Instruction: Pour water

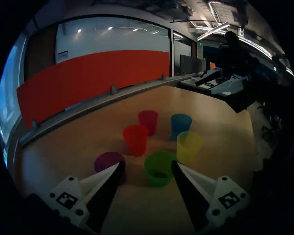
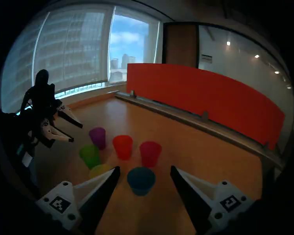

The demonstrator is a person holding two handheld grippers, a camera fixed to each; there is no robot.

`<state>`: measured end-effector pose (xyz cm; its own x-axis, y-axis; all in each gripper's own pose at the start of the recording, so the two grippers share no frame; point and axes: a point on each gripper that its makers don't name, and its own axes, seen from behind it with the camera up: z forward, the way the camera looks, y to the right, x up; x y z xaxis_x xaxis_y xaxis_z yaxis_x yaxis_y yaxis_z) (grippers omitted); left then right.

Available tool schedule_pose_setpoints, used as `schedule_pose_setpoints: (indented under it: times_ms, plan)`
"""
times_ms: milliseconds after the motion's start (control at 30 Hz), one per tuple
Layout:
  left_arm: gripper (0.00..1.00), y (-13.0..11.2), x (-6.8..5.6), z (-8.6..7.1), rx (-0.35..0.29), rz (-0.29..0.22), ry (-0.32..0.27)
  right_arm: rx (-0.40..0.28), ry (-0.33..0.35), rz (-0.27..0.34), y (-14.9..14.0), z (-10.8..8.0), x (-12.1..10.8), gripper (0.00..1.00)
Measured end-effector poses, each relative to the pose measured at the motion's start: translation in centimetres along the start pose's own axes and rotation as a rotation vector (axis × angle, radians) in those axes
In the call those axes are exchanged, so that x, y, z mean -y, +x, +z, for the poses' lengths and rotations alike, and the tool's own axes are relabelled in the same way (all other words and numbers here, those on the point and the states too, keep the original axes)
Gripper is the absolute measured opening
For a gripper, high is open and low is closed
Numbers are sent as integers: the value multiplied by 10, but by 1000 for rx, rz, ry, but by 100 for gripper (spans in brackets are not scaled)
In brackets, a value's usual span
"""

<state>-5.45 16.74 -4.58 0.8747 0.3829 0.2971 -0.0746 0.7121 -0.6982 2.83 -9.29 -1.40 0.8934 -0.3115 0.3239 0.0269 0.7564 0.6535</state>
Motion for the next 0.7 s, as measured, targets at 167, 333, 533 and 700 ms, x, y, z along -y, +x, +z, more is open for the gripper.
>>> schedule_pose_setpoints:
  times_ms: [167, 333, 533, 700]
  plan:
    - [89, -10, -9, 5, 27, 9, -21, 6, -1, -2, -2, 2, -1, 99]
    - [89, -16, -16, 9, 51, 20, -43, 7, 1, -2, -3, 3, -1, 99]
    - [89, -22, -19, 13, 77, 26, -58, 10, 5, 1, -5, 5, -1, 99]
    - [89, -27, -20, 18, 97, 27, -67, 16, 6, 3, -8, 8, -1, 99]
